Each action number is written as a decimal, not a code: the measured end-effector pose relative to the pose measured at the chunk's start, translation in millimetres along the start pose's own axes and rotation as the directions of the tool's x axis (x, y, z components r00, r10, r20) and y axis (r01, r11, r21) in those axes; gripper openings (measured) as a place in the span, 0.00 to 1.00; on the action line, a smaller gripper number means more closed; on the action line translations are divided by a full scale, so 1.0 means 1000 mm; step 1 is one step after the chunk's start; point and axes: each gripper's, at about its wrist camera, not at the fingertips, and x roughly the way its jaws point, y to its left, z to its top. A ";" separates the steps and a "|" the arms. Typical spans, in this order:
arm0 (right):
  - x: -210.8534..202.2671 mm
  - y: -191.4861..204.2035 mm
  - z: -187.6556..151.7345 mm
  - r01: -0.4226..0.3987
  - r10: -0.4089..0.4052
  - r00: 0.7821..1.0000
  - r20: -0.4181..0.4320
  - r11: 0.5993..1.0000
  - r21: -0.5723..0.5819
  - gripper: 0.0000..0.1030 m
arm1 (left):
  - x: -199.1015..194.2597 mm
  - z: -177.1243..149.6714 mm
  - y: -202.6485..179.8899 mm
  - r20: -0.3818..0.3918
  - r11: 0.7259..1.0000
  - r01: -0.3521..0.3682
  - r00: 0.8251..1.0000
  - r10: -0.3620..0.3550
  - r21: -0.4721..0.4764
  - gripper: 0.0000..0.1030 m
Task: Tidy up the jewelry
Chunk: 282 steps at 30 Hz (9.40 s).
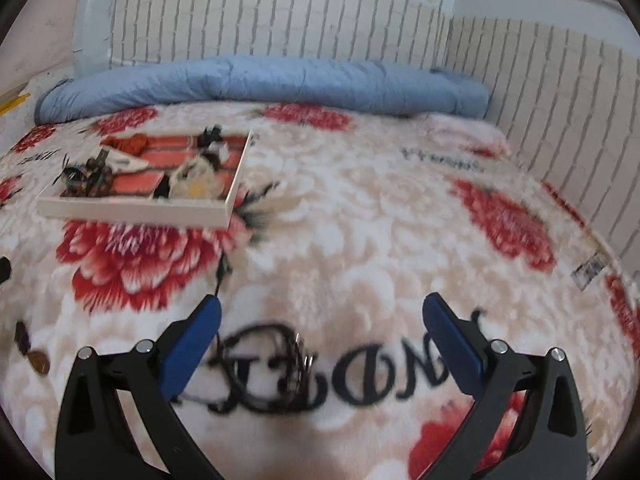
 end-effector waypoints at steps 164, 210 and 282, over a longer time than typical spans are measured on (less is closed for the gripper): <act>0.131 0.135 0.101 -0.189 0.187 0.981 0.057 0.981 0.034 0.14 | 0.141 0.125 0.044 0.141 1.000 -0.004 0.990 0.002 0.010 0.22; 0.059 0.111 0.108 -0.150 0.140 0.966 0.217 0.988 0.033 0.96 | 0.052 0.124 0.062 0.254 0.997 -0.009 0.967 0.028 -0.074 0.95; -0.095 0.066 -0.067 -0.171 0.145 0.934 0.325 0.984 0.051 0.96 | -0.104 -0.086 0.038 0.393 0.996 -0.061 0.916 0.080 -0.062 0.95</act>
